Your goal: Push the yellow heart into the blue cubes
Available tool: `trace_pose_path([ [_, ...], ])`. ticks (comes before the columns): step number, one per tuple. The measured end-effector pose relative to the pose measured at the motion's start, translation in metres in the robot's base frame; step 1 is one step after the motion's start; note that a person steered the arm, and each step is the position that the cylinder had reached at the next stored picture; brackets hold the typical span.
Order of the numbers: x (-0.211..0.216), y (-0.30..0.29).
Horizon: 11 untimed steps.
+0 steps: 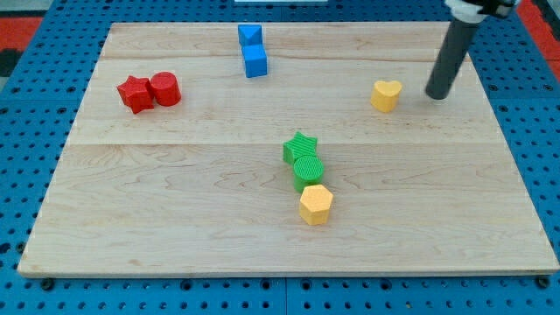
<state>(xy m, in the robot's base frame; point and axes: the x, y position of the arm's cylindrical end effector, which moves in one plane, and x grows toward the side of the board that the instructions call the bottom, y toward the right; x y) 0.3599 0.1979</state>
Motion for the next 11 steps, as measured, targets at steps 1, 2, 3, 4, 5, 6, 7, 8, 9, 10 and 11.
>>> trace_pose_path([
  [1, -0.001, -0.023],
  [2, -0.001, -0.024],
  [3, 0.008, -0.005],
  [4, 0.022, -0.027],
  [5, 0.003, -0.059],
  [6, -0.034, -0.076],
  [7, -0.045, -0.159],
  [8, -0.069, -0.16],
  [9, -0.089, -0.18],
  [10, -0.095, -0.233],
  [11, -0.09, -0.253],
])
